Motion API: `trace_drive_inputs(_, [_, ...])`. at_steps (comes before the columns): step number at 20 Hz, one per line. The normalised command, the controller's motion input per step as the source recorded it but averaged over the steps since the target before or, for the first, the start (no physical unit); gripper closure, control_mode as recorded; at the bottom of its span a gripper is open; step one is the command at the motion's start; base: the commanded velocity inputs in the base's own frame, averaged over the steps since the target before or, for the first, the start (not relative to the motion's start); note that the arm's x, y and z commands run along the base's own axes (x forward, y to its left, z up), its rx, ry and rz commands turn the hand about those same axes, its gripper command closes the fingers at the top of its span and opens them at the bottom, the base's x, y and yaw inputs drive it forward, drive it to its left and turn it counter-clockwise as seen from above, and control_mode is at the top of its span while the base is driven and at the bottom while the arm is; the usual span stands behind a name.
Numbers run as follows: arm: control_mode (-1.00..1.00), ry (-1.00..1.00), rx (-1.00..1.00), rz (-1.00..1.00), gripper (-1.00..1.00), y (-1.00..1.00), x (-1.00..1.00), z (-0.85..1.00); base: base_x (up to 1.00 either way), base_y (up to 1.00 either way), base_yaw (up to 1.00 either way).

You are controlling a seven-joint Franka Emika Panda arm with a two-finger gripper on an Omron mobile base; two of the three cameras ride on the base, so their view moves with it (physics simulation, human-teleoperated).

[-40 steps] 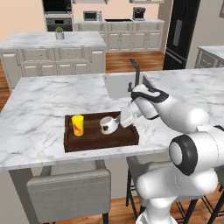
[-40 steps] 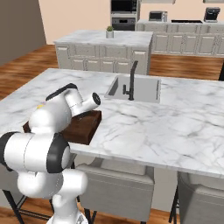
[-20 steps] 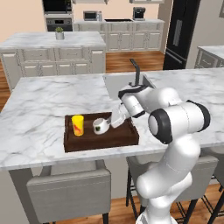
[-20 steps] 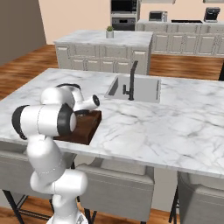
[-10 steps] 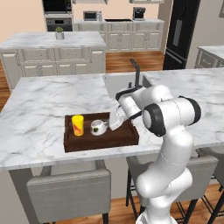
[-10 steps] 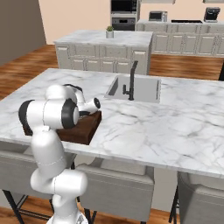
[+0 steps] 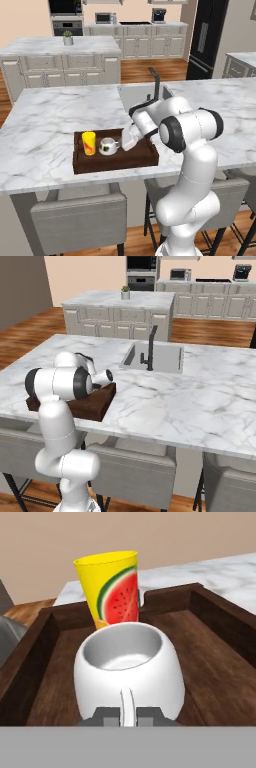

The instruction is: There is a tray on the dining counter. Grab the cup, mug, and pitcher and place them on the tray. The pitcher may be placed next to the tray if it cannot fit the tray.

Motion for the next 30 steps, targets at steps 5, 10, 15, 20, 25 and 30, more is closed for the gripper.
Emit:
trace_drive_inputs(5, [-1.00,0.00,0.00,0.01,-1.00,0.11,0.00,0.00,0.00,0.00,0.00])
trace_drive_inputs(10, [-1.00,-0.01,0.00,0.00,-1.00,0.01,0.00,0.00,0.00,0.00,0.00])
trace_drive_inputs(15, [-1.00,0.00,0.00,0.00,-1.00,0.00,0.00,0.06,0.00,0.00,0.00])
trace_drive_inputs(20, [-1.00,0.00,0.00,0.00,-1.00,-0.10,-0.02,0.26,0.00,0.00,0.00])
trace_drive_inputs(25, [-1.00,0.00,0.00,0.00,-1.00,-0.21,-0.03,0.37,0.00,0.00,0.00])
trace_drive_inputs(30, [-1.00,0.01,0.00,-0.06,-1.00,-0.29,-0.06,0.54,0.00,0.00,0.00])
